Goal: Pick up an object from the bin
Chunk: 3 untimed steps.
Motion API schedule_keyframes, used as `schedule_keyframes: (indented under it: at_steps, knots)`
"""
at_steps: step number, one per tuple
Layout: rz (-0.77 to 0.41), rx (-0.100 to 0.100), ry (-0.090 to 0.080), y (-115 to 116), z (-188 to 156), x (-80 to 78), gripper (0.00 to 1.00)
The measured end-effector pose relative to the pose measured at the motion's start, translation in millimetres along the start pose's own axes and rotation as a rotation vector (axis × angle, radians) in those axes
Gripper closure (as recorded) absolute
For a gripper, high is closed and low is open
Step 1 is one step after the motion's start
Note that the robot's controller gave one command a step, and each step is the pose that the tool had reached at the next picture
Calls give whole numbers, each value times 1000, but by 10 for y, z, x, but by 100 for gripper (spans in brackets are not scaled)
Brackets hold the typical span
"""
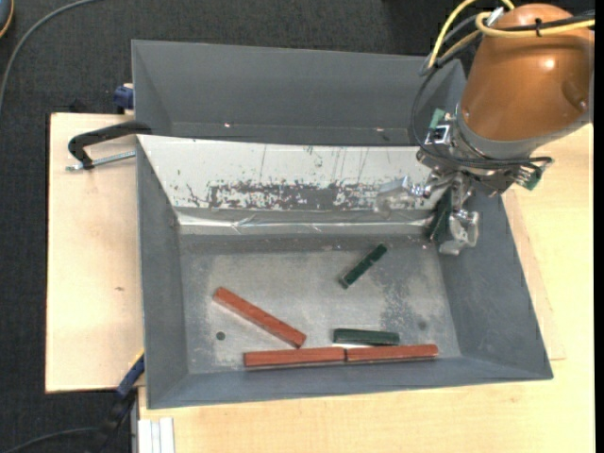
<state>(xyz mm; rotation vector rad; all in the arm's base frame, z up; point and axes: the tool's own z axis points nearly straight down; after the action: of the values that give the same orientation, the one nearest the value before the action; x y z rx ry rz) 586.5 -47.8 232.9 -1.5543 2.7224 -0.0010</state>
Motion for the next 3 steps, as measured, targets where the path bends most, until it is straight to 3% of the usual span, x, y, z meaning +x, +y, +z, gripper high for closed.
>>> schedule_keyframes:
  at_steps: [1,2,3]
  knots:
    - [-365,-9,4,161,1129,-329,0]
    - [-585,-9,3,96,1640,-429,0]
    - [-585,-6,1,89,1621,-437,100]
